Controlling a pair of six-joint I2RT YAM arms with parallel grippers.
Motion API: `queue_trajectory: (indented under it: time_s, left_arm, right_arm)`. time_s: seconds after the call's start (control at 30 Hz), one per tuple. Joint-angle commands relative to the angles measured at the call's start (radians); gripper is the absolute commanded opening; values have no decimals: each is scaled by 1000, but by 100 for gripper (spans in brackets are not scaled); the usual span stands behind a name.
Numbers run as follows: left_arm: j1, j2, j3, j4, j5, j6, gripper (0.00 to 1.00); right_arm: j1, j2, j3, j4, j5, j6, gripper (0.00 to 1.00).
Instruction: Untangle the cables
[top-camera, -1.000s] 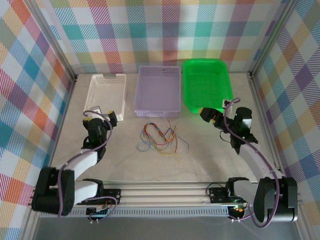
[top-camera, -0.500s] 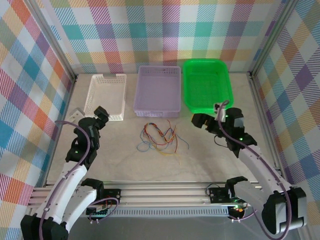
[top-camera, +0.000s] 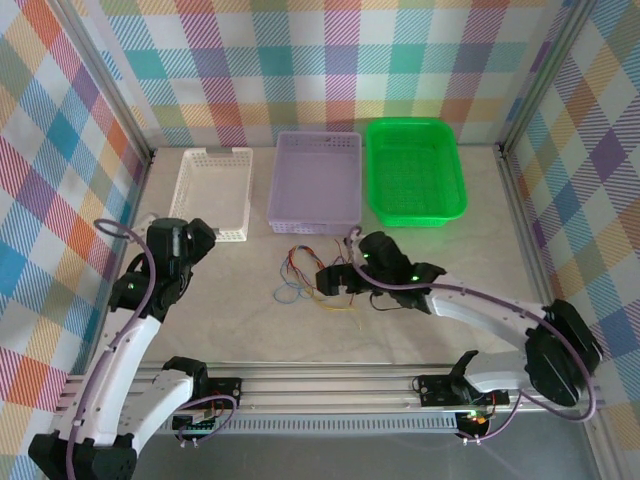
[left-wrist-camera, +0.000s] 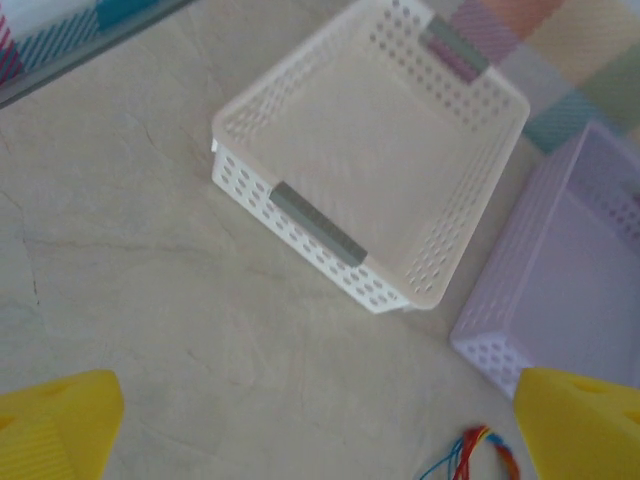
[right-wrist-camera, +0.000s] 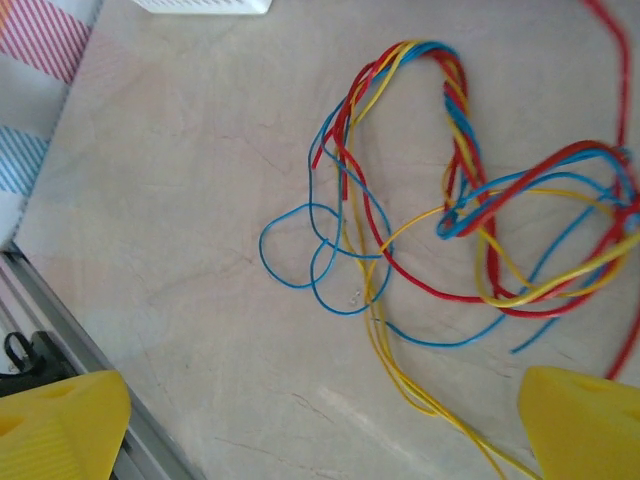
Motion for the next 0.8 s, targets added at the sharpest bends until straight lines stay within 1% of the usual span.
queue_trajectory:
  time_s: [0.0,0.1,0.17,0.23,0.33,0.43,0.6,0.77]
  left_arm:
    - [-9,8,6,-117,75,93,100]
    - [-9,-20,-50,-66,103,88,100]
    - [-9,-21,-49,-53,140,107,100]
    - [-10,-11,-49,-54,146,114,100]
    - [-9,5,-33,-73,141,119,100]
    - [-9,2,-40,-67,155,116,100]
    - [-9,-4,-48,-64,175,107,100]
    - [-10,-10,-58,-58,199,106,100]
  right_arm:
    - [32,77,66,21,114,38,97]
    - [57,147,110,7,185,65,95]
    - [63,173,121,3,240,89,93]
    - [63,187,111,33,273,115,91]
    - [63,236,144,38,282,130,88]
    - [65,291,193,27,276,143,82]
    - [63,356,240,20,297,163,75]
    - [64,418,278,-36,317,187,70]
